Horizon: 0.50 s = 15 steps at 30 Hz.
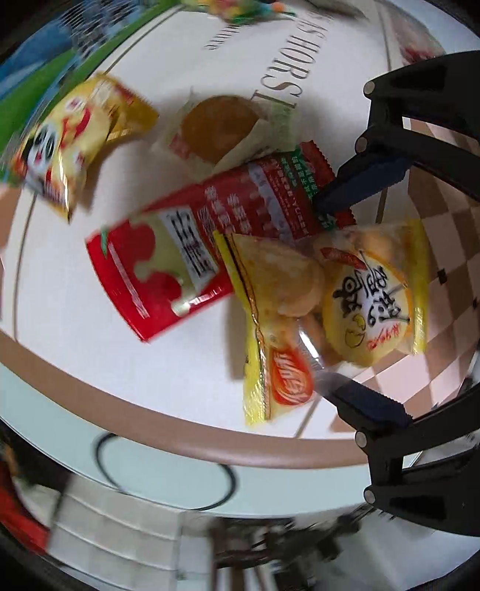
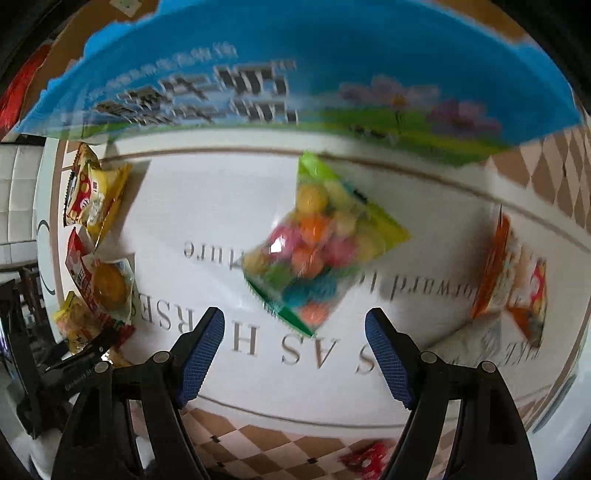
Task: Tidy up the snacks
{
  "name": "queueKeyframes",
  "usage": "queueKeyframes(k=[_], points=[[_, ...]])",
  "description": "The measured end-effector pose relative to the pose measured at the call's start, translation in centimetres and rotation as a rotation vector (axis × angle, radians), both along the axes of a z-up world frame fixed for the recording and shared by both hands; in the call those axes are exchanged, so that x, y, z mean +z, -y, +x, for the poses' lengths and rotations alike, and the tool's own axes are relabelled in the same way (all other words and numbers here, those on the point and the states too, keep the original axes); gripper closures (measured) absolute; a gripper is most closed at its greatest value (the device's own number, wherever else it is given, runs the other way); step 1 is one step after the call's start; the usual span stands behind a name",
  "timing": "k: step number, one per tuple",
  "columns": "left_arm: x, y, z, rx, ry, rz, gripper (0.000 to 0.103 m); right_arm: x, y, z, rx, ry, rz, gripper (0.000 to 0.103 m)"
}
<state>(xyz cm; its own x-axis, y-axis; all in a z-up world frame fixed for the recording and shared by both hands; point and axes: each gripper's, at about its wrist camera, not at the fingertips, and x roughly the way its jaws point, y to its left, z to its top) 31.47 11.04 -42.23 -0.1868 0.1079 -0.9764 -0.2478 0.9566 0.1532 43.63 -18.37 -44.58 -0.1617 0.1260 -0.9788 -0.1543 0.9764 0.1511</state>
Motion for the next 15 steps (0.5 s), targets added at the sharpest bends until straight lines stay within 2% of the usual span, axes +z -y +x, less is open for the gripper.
queueKeyframes(k=[4, 6, 10, 12, 15], points=[[-0.2, 1.3, 0.5, 0.008, -0.004, -0.013, 0.014, -1.0, -1.1, 1.0, 0.137, 0.015, -0.082, 0.022], [-0.1, 0.4, 1.1, 0.026, -0.006, -0.024, 0.014, -2.0, -0.6, 1.7, 0.126, -0.013, -0.100, 0.022], [-0.6, -0.9, 0.3, 0.056, -0.012, -0.047, 0.014, -2.3, 0.5, 2.9, 0.001, -0.053, -0.026, 0.022], [-0.4, -2.8, 0.0, 0.077, -0.016, -0.066, 0.014, -1.7, 1.9, 3.4, -0.128, -0.073, 0.037, 0.022], [-0.9, -4.8, -0.3, 0.109, -0.018, -0.091, 0.014, -0.2, 4.2, 3.5, -0.318, -0.047, 0.099, 0.022]])
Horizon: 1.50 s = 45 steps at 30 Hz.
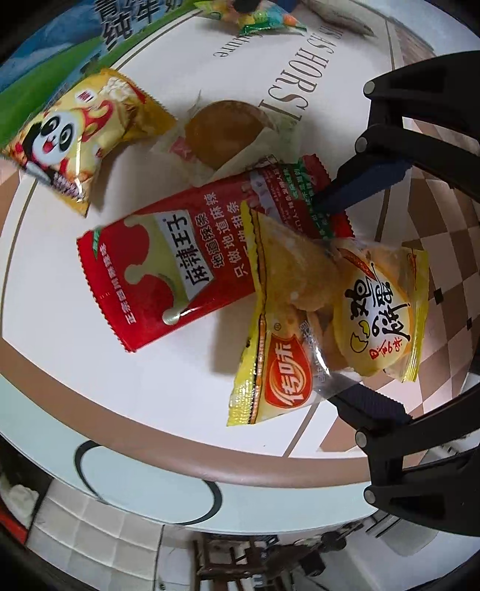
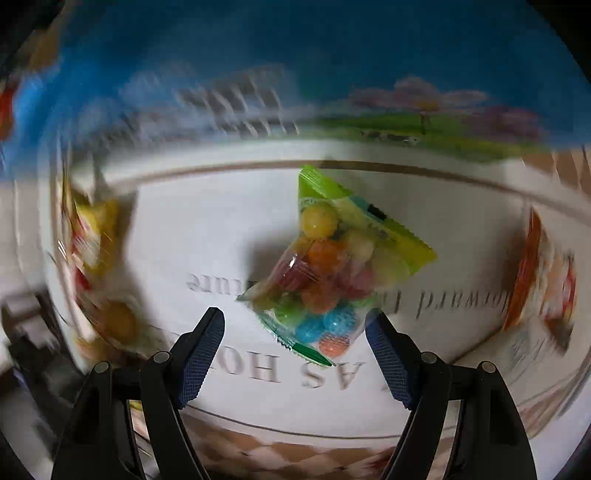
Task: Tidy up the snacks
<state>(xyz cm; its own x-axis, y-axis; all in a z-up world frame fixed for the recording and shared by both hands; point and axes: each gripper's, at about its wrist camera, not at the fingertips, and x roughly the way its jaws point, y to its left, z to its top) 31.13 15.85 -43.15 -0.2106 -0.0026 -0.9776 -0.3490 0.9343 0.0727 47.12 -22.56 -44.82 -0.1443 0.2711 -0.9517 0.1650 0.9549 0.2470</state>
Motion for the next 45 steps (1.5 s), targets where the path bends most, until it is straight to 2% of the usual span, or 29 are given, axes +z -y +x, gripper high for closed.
queueKeyframes(k=[4, 9, 10, 13, 14, 19, 23, 24, 27, 30, 31, 33, 34, 35, 38, 42, 45], points=[[-0.7, -1.7, -0.8, 0.027, 0.000, -0.017, 0.012, 0.3, 2.5, -0.3, -0.217, 0.017, 0.033, 0.022], [-0.8, -2.1, -1.3, 0.033, -0.001, -0.028, 0.012, -1.2, 3.5, 0.2, -0.320, 0.021, -0.039, 0.020], [-0.9, -2.1, -1.3, 0.032, -0.001, -0.028, 0.012, -0.9, 3.6, 0.5, -0.315, 0.043, -0.060, 0.025], [-0.6, -2.0, -1.1, 0.039, -0.001, -0.033, 0.012, -0.7, 3.4, 1.8, -0.205, 0.063, -0.120, 0.040], [-0.4, -1.7, -0.8, 0.044, -0.002, -0.038, 0.012, -0.6, 3.2, 1.7, -0.164, 0.074, -0.131, 0.041], [-0.9, -2.1, -0.8, 0.058, -0.010, -0.065, 0.012, -0.6, 2.1, -1.1, 0.108, 0.068, -0.183, 0.042], [-1.2, -2.1, -1.0, 0.053, -0.009, -0.061, 0.012, -1.3, 0.8, -3.5, 0.270, 0.035, -0.209, 0.042], [-1.2, -2.1, -1.1, 0.051, -0.009, -0.061, 0.012, -1.4, 0.9, -3.7, 0.276, 0.029, -0.209, 0.042], [-1.2, -1.8, -1.3, 0.035, -0.015, -0.061, 0.012, -1.6, 1.5, -3.5, 0.230, 0.026, -0.193, 0.029], [-1.2, -1.1, -2.0, 0.000, -0.009, -0.060, 0.014, -1.5, 1.6, -3.3, 0.184, 0.037, -0.202, 0.025], [-1.2, -0.9, -2.3, -0.008, -0.010, -0.059, 0.015, -1.4, 1.6, -3.2, 0.179, 0.039, -0.211, 0.024], [-0.7, -0.4, -2.8, -0.034, 0.022, -0.048, 0.027, -1.6, 0.9, -3.4, 0.177, 0.050, -0.230, 0.024], [-0.4, -0.1, -2.9, -0.044, 0.035, -0.043, 0.042, -1.9, -1.0, -4.0, 0.181, 0.059, -0.245, 0.025], [0.0, 0.3, -3.1, -0.064, 0.042, -0.032, 0.049, -1.7, -1.3, -4.1, 0.188, 0.070, -0.265, 0.027], [0.2, 1.2, -3.4, -0.096, 0.051, -0.022, 0.056, -1.2, -2.3, -5.3, 0.209, 0.111, -0.287, 0.044], [0.5, 1.7, -4.1, -0.093, 0.058, -0.034, 0.063, -1.3, -3.0, -7.0, 0.222, 0.117, -0.282, 0.047], [0.9, 2.3, -5.5, -0.092, 0.062, -0.053, 0.065, -1.8, -2.7, -10.0, 0.209, 0.110, -0.246, 0.049]])
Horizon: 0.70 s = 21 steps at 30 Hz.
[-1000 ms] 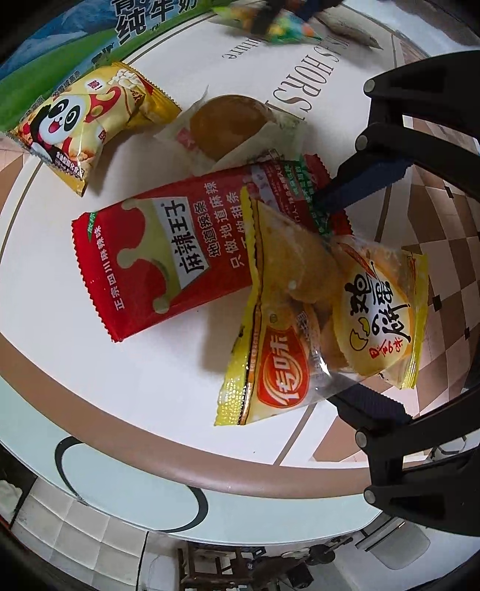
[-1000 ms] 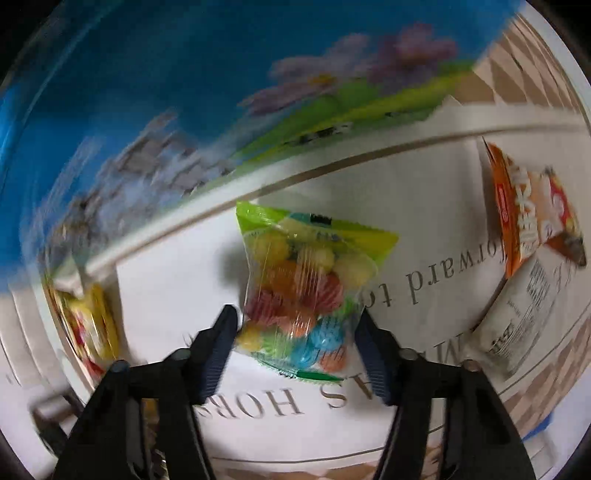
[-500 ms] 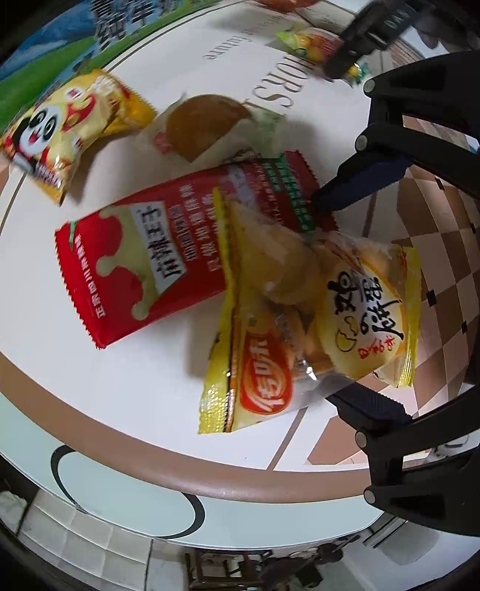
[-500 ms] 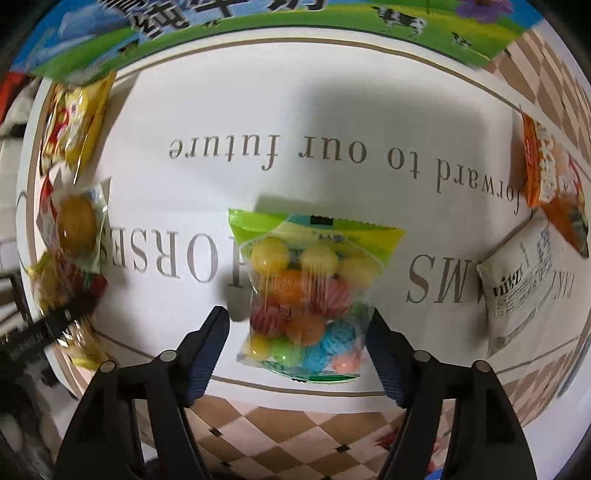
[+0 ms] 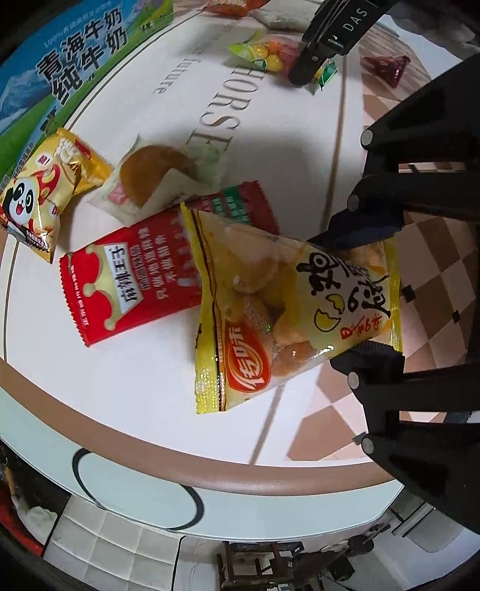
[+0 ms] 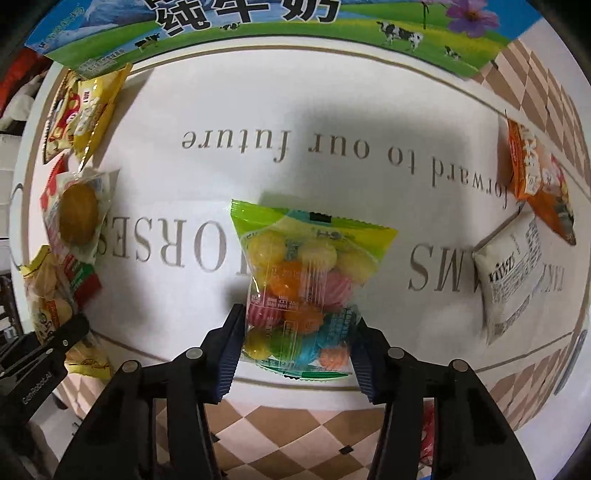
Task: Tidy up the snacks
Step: 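Carry the candy bag and egg-biscuit bag into the box and open both tools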
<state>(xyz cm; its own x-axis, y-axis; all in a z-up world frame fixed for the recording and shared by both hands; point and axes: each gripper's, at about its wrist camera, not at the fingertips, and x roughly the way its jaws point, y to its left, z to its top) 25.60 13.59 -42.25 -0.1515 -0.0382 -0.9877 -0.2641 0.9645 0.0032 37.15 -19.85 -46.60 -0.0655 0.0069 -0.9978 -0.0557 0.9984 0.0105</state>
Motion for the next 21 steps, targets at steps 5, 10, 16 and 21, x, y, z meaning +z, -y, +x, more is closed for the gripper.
queueKeyframes(k=[5, 10, 16, 21], points=[[1.6, 0.6, -1.8, 0.002, 0.011, -0.033, 0.065, 0.8, 0.7, -0.4, -0.002, -0.010, 0.068, 0.050], [5.6, 1.8, -1.8, -0.018, 0.068, -0.090, 0.065, 3.3, 1.0, -2.0, 0.010, -0.006, 0.145, 0.050], [13.3, 5.4, 3.0, -0.095, 0.219, -0.173, 0.065, 10.5, 2.1, -2.1, 0.033, 0.061, 0.235, 0.051], [19.4, 7.0, 11.0, -0.195, 0.357, -0.220, 0.065, 17.3, 0.9, 0.8, 0.040, 0.188, 0.296, 0.051]])
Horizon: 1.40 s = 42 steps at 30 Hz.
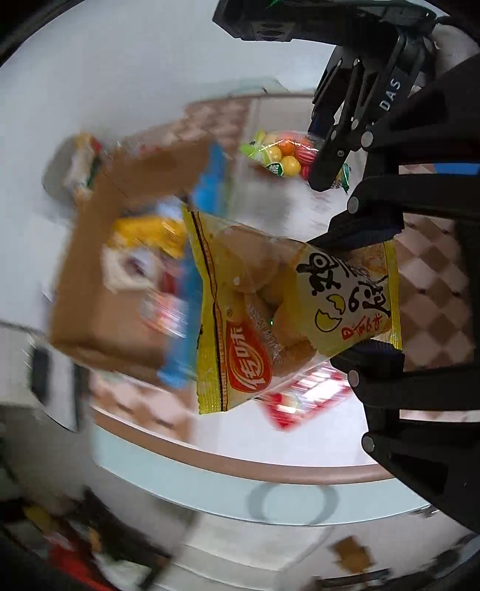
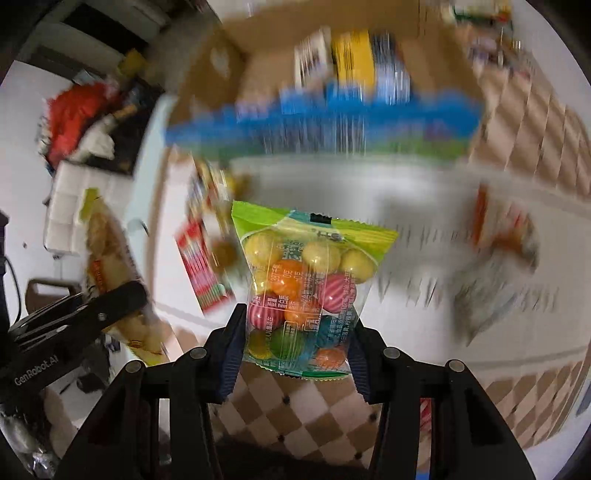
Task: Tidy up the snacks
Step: 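Carry the candy bag and egg-biscuit bag into the box and open both tools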
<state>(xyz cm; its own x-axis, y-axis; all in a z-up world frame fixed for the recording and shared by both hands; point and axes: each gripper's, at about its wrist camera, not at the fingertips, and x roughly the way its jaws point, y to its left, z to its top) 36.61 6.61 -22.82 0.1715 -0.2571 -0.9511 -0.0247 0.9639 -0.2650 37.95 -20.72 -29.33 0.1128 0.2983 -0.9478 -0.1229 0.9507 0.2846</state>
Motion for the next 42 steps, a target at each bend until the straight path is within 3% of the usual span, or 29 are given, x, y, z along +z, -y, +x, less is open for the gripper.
queueKeyframes(k=[5, 9, 12, 17, 24, 26, 27, 28, 31, 35, 42], points=[[3.1, 1.8, 7.8, -0.064, 0.090, 0.028, 0.065, 3.9, 0.1, 5.8, -0.045, 0.110, -0.013, 0.051], [1.4, 2.9, 14.0, -0.091, 0.063, 0.063, 0.065, 4.1, 0.9, 11.5, -0.078, 0.111, -0.074, 0.051], [-1.5, 3.6, 17.8, -0.121, -0.004, 0.096, 0.065, 1.9, 1.6, 14.6, -0.093, 0.066, -0.133, 0.051], [-7.0, 4.1, 22.8, -0.138, -0.107, 0.156, 0.065, -4.6, 1.4, 17.4, -0.102, -0.039, -0.184, 0.051], [-12.3, 4.2, 25.7, -0.138, -0.235, 0.218, 0.055, -9.4, 1.1, 18.7, -0.102, -0.116, -0.215, 0.051], [-13.4, 3.9, 26.1, -0.129, -0.263, 0.196, 0.043, -10.1, 1.1, 18.8, -0.114, -0.160, -0.220, 0.050], [-13.6, 3.8, 26.2, -0.123, -0.262, 0.198, 0.037, -10.5, 1.1, 18.9, -0.118, -0.177, -0.218, 0.042], [-13.5, 3.8, 26.2, -0.119, -0.256, 0.196, 0.028, -10.6, 1.0, 19.0, -0.119, -0.176, -0.214, 0.026], [-13.2, 3.8, 26.0, -0.118, -0.249, 0.179, 0.021, -10.7, 0.8, 19.0, -0.127, -0.178, -0.203, 0.016], [-12.5, 3.8, 25.8, -0.124, -0.238, 0.162, 0.015, -10.6, 0.5, 18.8, -0.138, -0.176, -0.207, 0.012], [-9.9, 3.8, 24.0, -0.126, -0.153, 0.169, 0.015, -9.5, -0.2, 17.9, -0.155, -0.160, -0.214, 0.011]])
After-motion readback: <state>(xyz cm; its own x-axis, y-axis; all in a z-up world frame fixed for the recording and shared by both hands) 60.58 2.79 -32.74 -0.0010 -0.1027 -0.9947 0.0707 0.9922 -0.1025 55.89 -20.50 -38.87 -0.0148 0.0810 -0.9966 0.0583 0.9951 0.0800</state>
